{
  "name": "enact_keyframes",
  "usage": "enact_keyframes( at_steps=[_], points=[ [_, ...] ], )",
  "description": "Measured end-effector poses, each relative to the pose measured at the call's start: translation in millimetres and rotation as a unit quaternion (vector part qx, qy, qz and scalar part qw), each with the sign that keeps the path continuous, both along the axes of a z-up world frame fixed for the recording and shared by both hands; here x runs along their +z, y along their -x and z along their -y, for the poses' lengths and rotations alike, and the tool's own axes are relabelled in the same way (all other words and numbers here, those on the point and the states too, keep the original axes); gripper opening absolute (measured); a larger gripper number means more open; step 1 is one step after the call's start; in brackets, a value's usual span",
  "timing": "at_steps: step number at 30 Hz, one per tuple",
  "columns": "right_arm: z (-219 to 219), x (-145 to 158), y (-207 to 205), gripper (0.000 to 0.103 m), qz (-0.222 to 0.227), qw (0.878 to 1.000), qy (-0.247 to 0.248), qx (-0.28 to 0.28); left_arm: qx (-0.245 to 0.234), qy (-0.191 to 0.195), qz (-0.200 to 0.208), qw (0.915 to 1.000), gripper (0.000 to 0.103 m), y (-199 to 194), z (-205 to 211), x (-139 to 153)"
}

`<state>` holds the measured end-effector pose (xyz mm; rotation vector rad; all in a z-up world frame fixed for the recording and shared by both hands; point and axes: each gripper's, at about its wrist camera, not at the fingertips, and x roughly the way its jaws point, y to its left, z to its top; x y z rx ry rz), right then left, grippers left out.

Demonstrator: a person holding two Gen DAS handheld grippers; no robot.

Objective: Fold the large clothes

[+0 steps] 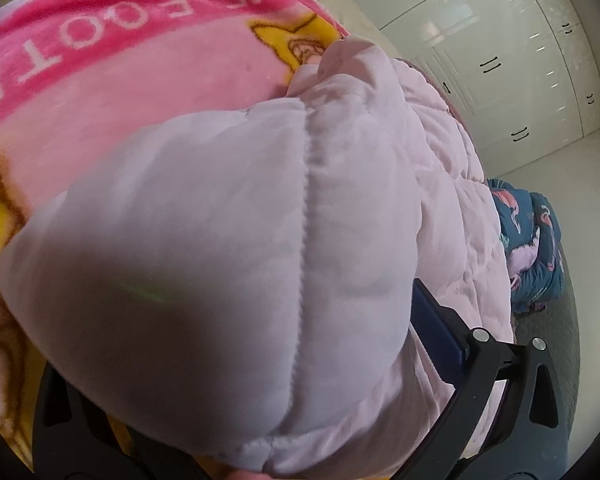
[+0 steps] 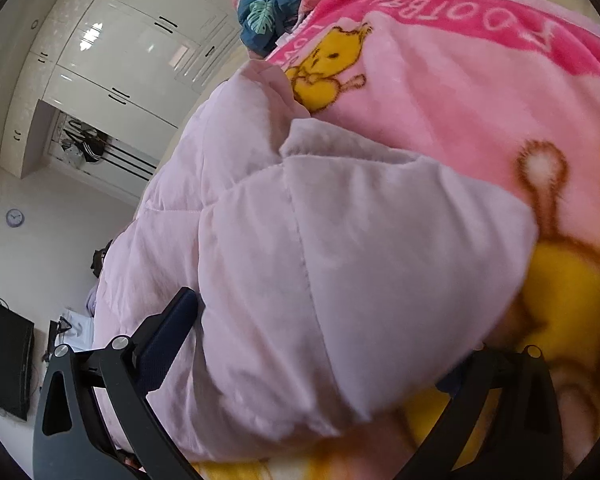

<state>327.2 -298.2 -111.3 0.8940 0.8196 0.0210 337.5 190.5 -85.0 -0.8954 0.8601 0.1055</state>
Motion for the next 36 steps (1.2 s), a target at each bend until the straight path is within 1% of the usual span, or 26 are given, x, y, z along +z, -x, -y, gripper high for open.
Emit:
enact_keyframes(
  at_steps=[4, 5, 6, 8, 9, 10, 11, 12, 13, 14, 15, 16, 18, 21, 24, 28, 30, 31, 32, 33, 36],
  points=[
    [-4, 1, -5, 0.099, 0.013, 1.000, 0.008, -0.007, 0.010, -0.005, 0.007, 0.9999, 0.095, -1, 2, 1],
    [-4, 2, -5, 0.096, 0.018, 1.000, 0.009, -0.008, 0.011, -0.007, 0.007, 0.9999, 0.095, -2, 3, 1],
    [-5, 2, -4, 0.093, 0.024, 1.000, 0.011, -0.007, 0.010, -0.012, 0.008, 0.9998, 0.094, -1, 4, 4],
    [-4, 6, 3, 0.075, 0.044, 0.999, 0.013, 0.000, 0.007, -0.022, 0.010, 0.9997, 0.091, -1, 6, 8],
    [-5, 9, 5, 0.069, 0.055, 0.998, 0.014, 0.005, 0.005, -0.027, 0.011, 0.9996, 0.087, -1, 7, 10],
    [-4, 12, 6, 0.059, 0.063, 0.998, 0.016, 0.009, 0.002, -0.036, 0.013, 0.9993, 0.085, -1, 9, 14],
    [-5, 15, 7, 0.052, 0.072, 0.997, 0.021, 0.015, -0.003, -0.047, 0.015, 0.9988, 0.080, -2, 10, 18],
    [-6, 20, 7, 0.050, 0.078, 0.996, 0.029, 0.024, -0.005, -0.055, 0.016, 0.9983, 0.074, -2, 12, 21],
    [-7, 23, 8, 0.045, 0.080, 0.996, 0.037, 0.030, -0.009, -0.065, 0.020, 0.9977, 0.071, -2, 14, 25],
    [-9, 28, 8, 0.042, 0.085, 0.995, 0.049, 0.037, -0.012, -0.074, 0.023, 0.9969, 0.065, -1, 15, 30],
    [-9, 31, 6, 0.041, 0.087, 0.994, 0.055, 0.041, -0.014, -0.080, 0.024, 0.9964, 0.060, -2, 16, 33],
    [-10, 36, 7, 0.038, 0.090, 0.992, 0.068, 0.048, -0.017, -0.088, 0.027, 0.9956, 0.057, -2, 18, 37],
    [-16, 46, 7, 0.035, 0.097, 0.989, 0.091, 0.060, -0.028, -0.109, 0.035, 0.9930, 0.047, -2, 21, 46],
    [-31, 69, 8, 0.031, 0.115, 0.979, 0.141, 0.091, -0.043, -0.138, 0.046, 0.9884, 0.037, 1, 27, 59],
    [-47, 91, 16, 0.028, 0.135, 0.965, 0.188, 0.119, -0.056, -0.165, 0.062, 0.9827, 0.033, 6, 34, 78],
    [-70, 126, 30, 0.026, 0.174, 0.938, 0.255, 0.155, -0.072, -0.197, 0.092, 0.9735, 0.031, 21, 42, 107],
    [-82, 142, 40, 0.026, 0.193, 0.926, 0.277, 0.168, -0.079, -0.209, 0.105, 0.9691, 0.031, 28, 46, 120],
    [-86, 147, 44, 0.026, 0.199, 0.922, 0.284, 0.172, -0.082, -0.214, 0.110, 0.9672, 0.031, 33, 47, 126],
    [-91, 153, 50, 0.025, 0.207, 0.915, 0.298, 0.178, -0.087, -0.219, 0.114, 0.9650, 0.031, 38, 48, 132],
    [-96, 159, 56, 0.025, 0.214, 0.909, 0.308, 0.183, -0.089, -0.221, 0.116, 0.9642, 0.031, 41, 49, 135],
    [-103, 168, 71, 0.025, 0.226, 0.901, 0.315, 0.192, -0.093, -0.219, 0.122, 0.9635, 0.030, 58, 48, 140]
  ],
)
